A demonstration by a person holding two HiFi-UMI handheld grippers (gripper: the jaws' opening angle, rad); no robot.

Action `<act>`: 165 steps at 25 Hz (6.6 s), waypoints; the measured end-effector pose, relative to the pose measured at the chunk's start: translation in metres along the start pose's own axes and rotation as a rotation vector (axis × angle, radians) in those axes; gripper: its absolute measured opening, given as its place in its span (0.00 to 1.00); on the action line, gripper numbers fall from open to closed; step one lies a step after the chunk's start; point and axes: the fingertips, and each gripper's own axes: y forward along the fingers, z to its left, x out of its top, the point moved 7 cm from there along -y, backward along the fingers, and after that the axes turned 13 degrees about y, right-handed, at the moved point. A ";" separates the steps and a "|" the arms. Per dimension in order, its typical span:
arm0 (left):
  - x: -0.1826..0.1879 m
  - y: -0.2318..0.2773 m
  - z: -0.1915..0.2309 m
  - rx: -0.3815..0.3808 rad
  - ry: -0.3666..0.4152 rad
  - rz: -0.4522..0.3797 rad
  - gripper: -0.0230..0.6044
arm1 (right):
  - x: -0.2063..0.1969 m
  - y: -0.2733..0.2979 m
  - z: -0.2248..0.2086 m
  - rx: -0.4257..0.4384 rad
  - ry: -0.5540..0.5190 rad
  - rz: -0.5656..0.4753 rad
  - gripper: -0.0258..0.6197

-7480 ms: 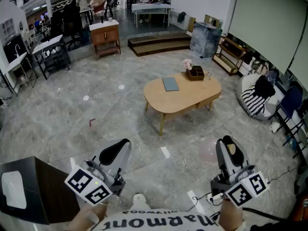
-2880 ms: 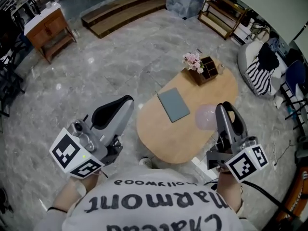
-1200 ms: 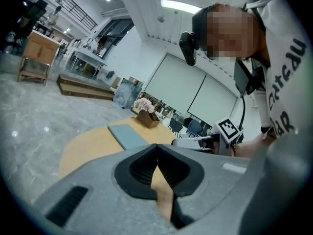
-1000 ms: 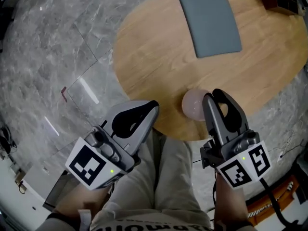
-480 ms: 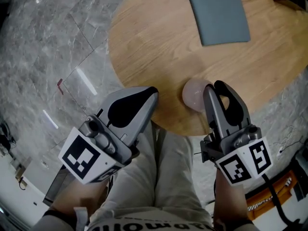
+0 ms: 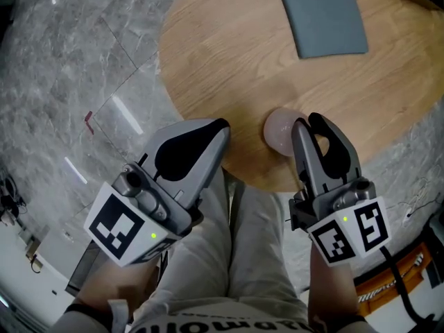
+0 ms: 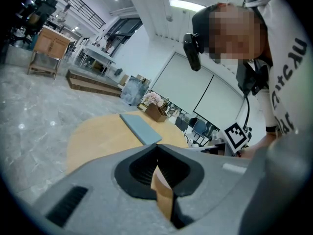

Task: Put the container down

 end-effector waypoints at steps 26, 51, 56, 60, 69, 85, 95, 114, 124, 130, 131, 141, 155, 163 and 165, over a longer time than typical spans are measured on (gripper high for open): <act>-0.006 -0.002 -0.001 -0.025 0.023 0.045 0.06 | -0.023 0.007 0.023 -0.012 -0.131 -0.006 0.22; -0.011 -0.002 -0.003 -0.050 0.030 0.083 0.06 | -0.034 0.010 0.030 0.004 -0.192 -0.038 0.23; -0.011 0.002 -0.007 -0.070 0.036 0.087 0.06 | -0.035 0.009 0.025 0.014 -0.193 -0.046 0.24; -0.007 0.002 -0.006 -0.108 0.056 0.120 0.06 | -0.037 0.010 0.026 0.017 -0.213 -0.063 0.24; 0.027 -0.001 -0.006 -0.180 0.118 0.159 0.06 | -0.043 0.009 0.021 -0.050 -0.269 -0.035 0.24; 0.080 -0.046 0.005 -0.282 0.171 0.194 0.06 | -0.040 0.016 0.030 -0.190 -0.259 -0.050 0.23; 0.071 -0.067 -0.015 -0.060 0.101 0.122 0.06 | -0.043 0.013 0.026 -0.154 -0.308 -0.036 0.23; 0.102 -0.140 -0.056 0.335 0.122 -0.011 0.06 | -0.042 0.011 0.025 -0.003 -0.380 0.099 0.24; 0.112 -0.174 -0.060 0.472 0.152 -0.061 0.06 | -0.042 0.015 0.029 0.029 -0.445 0.177 0.31; 0.115 -0.196 -0.068 0.518 0.154 -0.078 0.06 | -0.041 0.012 0.031 0.011 -0.445 0.192 0.41; 0.115 -0.198 -0.070 0.523 0.155 -0.082 0.06 | -0.038 0.011 0.031 0.006 -0.442 0.186 0.41; 0.130 -0.216 -0.089 0.538 0.120 -0.151 0.06 | -0.008 -0.032 0.059 0.009 -0.372 0.180 0.45; 0.198 -0.234 -0.122 0.414 0.066 -0.185 0.06 | 0.052 -0.129 0.141 0.109 -0.100 0.268 0.45; 0.241 -0.219 -0.147 0.393 0.098 -0.212 0.06 | 0.119 -0.176 0.190 0.111 -0.223 0.119 0.22; 0.256 -0.218 -0.153 0.374 0.100 -0.251 0.06 | 0.139 -0.190 0.204 0.118 -0.241 0.055 0.20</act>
